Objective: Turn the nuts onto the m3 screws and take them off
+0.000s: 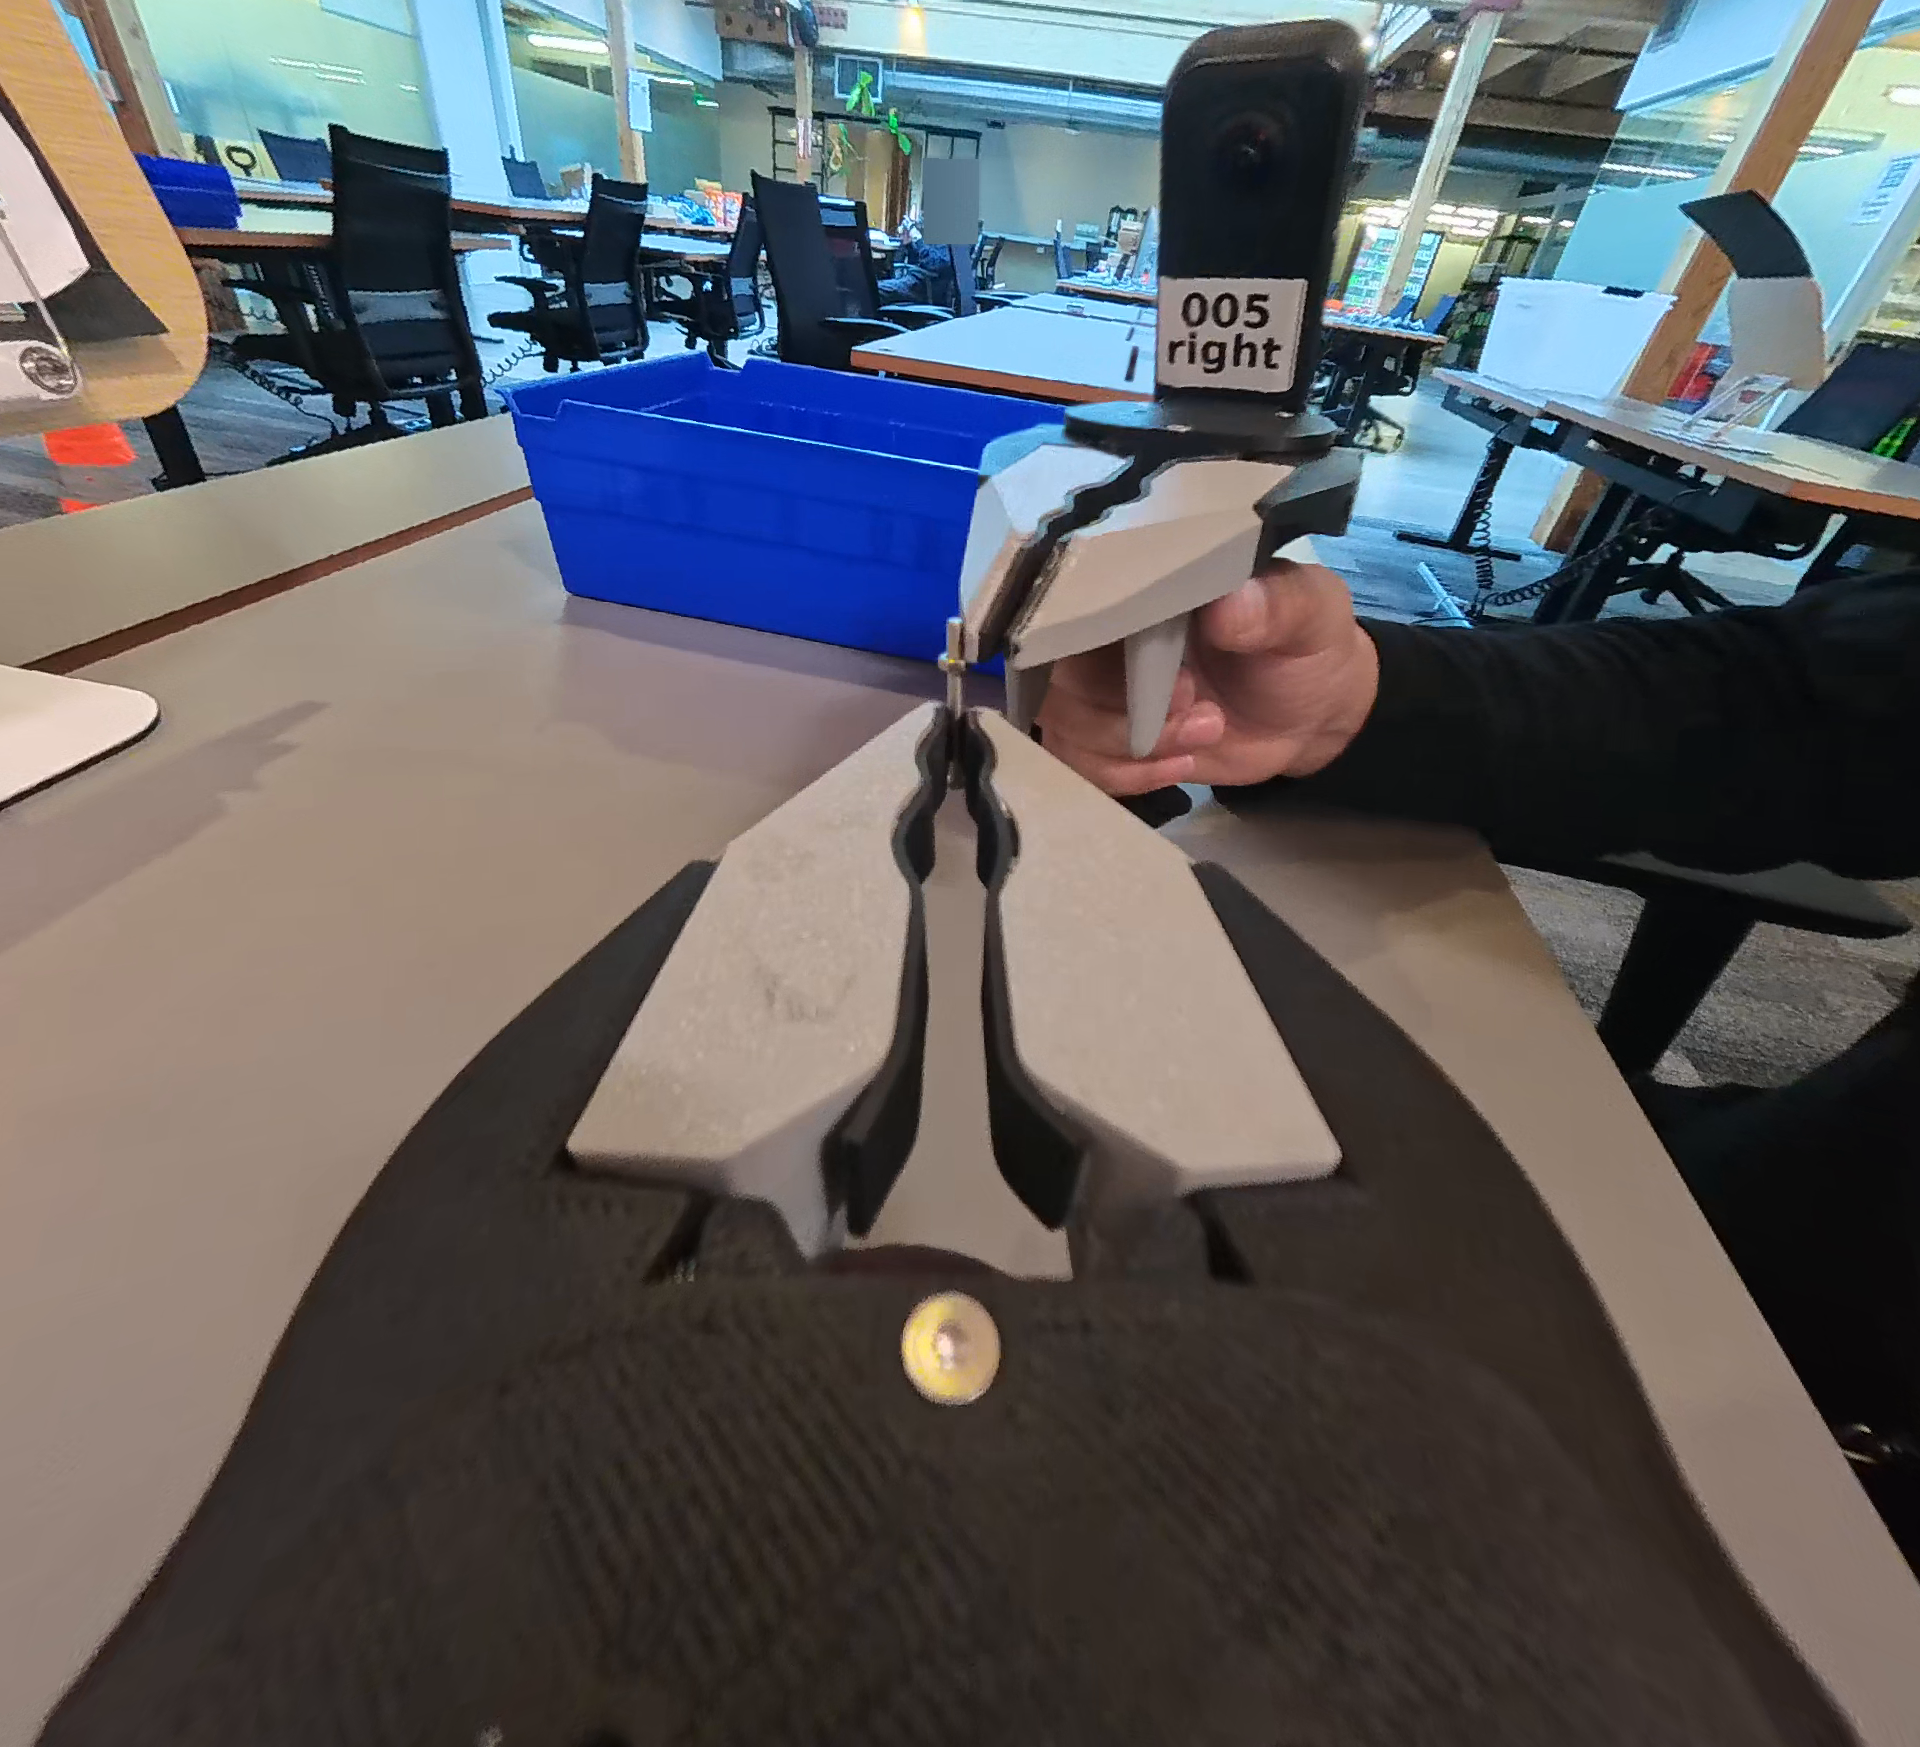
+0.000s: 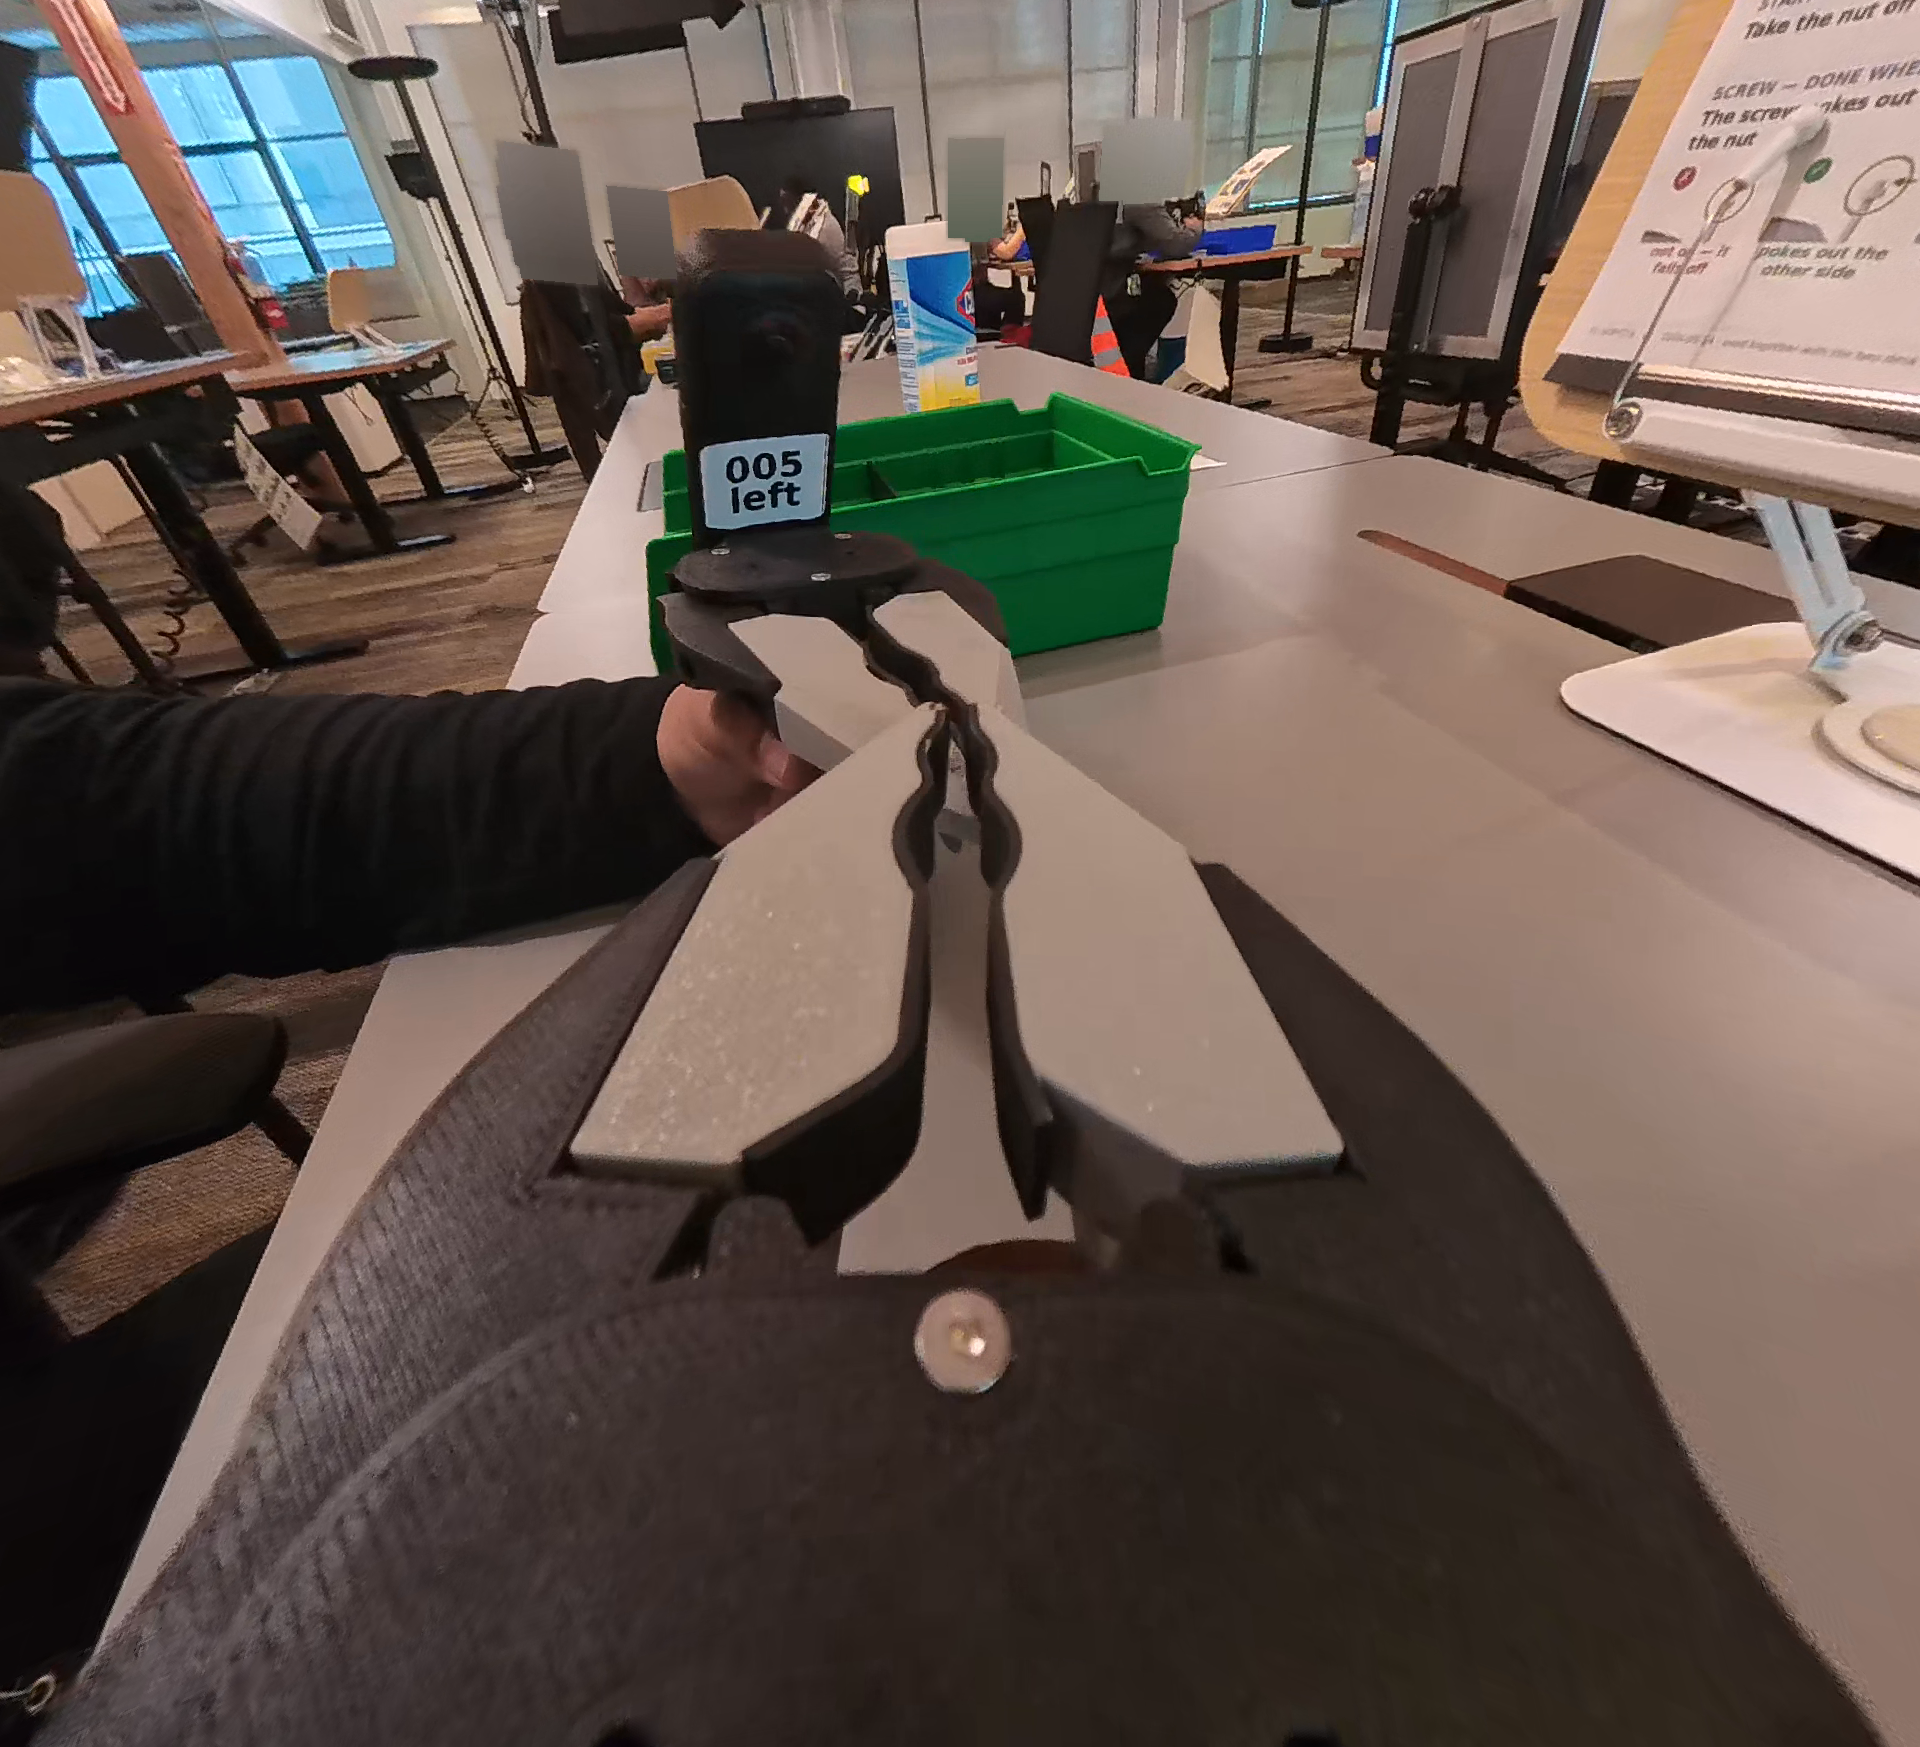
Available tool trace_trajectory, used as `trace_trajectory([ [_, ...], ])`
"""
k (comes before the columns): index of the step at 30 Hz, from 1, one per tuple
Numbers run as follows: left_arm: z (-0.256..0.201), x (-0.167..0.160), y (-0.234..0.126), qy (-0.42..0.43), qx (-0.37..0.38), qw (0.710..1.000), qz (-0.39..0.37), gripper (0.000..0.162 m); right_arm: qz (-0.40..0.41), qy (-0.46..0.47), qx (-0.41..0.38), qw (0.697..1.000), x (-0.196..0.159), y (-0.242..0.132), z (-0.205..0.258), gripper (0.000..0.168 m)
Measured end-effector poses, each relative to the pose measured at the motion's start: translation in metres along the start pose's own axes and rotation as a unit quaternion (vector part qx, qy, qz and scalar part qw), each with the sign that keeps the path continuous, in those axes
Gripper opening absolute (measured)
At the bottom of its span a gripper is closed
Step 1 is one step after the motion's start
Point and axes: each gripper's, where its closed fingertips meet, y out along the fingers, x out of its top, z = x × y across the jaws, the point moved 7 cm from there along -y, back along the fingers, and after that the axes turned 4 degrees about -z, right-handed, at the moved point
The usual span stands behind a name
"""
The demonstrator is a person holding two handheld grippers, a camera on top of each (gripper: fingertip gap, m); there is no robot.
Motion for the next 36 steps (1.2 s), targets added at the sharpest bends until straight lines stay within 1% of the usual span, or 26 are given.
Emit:
trace_trajectory([
  [3, 0.0, 0.0, 0.0, 0.0, 0.002, 1.0, -0.001, 0.0, -0.003, -0.001, -0.002, 1.0, 0.001, 0.0, 0.0, 0.0],
  [4, 0.001, 0.001, -0.001, -0.001, 0.004, 1.0, -0.002, 0.0, -0.007, -0.003, -0.003, 1.0, 0.002, -0.001, 0.0, 0.003],
  [6, 0.001, 0.001, -0.002, -0.003, 0.002, 1.0, -0.004, 0.0, -0.021, -0.004, -0.022, 1.0, 0.006, -0.005, -0.003, 0.018],
  [7, 0.0, 0.002, -0.002, -0.003, 0.001, 1.0, -0.005, 0.0, -0.026, -0.004, -0.029, 0.999, 0.007, -0.007, -0.005, 0.02],
  [10, -0.001, 0.001, 0.0, -0.002, -0.003, 1.0, -0.002, 0.0, -0.019, 0.006, -0.028, 0.999, 0.005, -0.007, -0.008, 0.015],
  [14, -0.003, 0.0, 0.002, -0.001, -0.009, 1.0, 0.002, 0.0, 0.005, 0.005, -0.007, 1.0, -0.002, 0.001, -0.002, 0.013],
  [15, -0.004, 0.0, 0.002, -0.001, -0.011, 1.0, 0.004, 0.0, 0.009, 0.0, -0.005, 1.0, -0.003, 0.002, -0.001, 0.006],
  [16, -0.004, -0.001, 0.003, -0.003, -0.016, 1.0, 0.005, 0.0, 0.011, -0.007, -0.012, 1.0, -0.003, 0.002, -0.001, 0.002],
  [20, -0.003, 0.0, 0.003, -0.015, -0.012, 1.0, -0.003, 0.0, 0.013, -0.016, -0.032, 0.999, -0.001, -0.001, -0.004, 0.002],
  [21, -0.001, 0.0, 0.002, -0.021, -0.007, 1.0, -0.004, 0.004, 0.007, -0.017, -0.04, 0.999, 0.001, -0.003, -0.005, 0.002],
  [23, 0.005, -0.002, 0.002, -0.035, 0.013, 0.999, -0.001, 0.025, -0.002, -0.015, -0.061, 0.998, 0.004, -0.008, -0.01, 0.002],
  [24, 0.007, -0.003, 0.002, -0.041, 0.02, 0.999, 0.001, 0.033, -0.007, -0.016, -0.077, 0.997, 0.006, -0.012, -0.013, 0.002],
  [26, 0.009, -0.004, 0.002, -0.046, 0.026, 0.999, 0.005, 0.041, -0.008, -0.04, -0.134, 0.99, 0.011, -0.021, -0.019, 0.002],
  [27, 0.009, -0.005, 0.002, -0.047, 0.027, 0.998, 0.01, 0.041, -0.01, -0.068, -0.167, 0.984, 0.016, -0.027, -0.021, 0.002],
  [29, 0.009, -0.008, 0.003, -0.044, 0.03, 0.998, 0.02, 0.041, -0.019, -0.154, -0.244, 0.957, 0.032, -0.043, -0.02, 0.002],
  [30, 0.01, -0.009, 0.004, -0.042, 0.033, 0.998, 0.026, 0.041, -0.021, -0.209, -0.289, 0.934, 0.043, -0.053, -0.018, 0.002],
  [31, 0.01, -0.009, 0.005, -0.042, 0.034, 0.998, 0.03, 0.041, -0.018, -0.268, -0.338, 0.902, 0.055, -0.065, -0.016, 0.002],
  [33, 0.01, -0.01, 0.005, -0.041, 0.036, 0.998, 0.031, 0.04, 0.008, -0.365, -0.446, 0.817, 0.079, -0.094, -0.014, 0.002],
  [34, 0.01, -0.009, 0.005, -0.042, 0.037, 0.998, 0.03, 0.039, 0.023, -0.392, -0.493, 0.776, 0.089, -0.11, -0.015, 0.002],
  [35, 0.011, -0.009, 0.004, -0.045, 0.038, 0.998, 0.029, 0.039, 0.036, -0.401, -0.531, 0.746, 0.096, -0.126, -0.019, 0.002],
  [36, 0.011, -0.009, 0.004, -0.048, 0.039, 0.998, 0.028, 0.039, 0.054, -0.39, -0.558, 0.731, 0.099, -0.14, -0.026, 0.002],
])
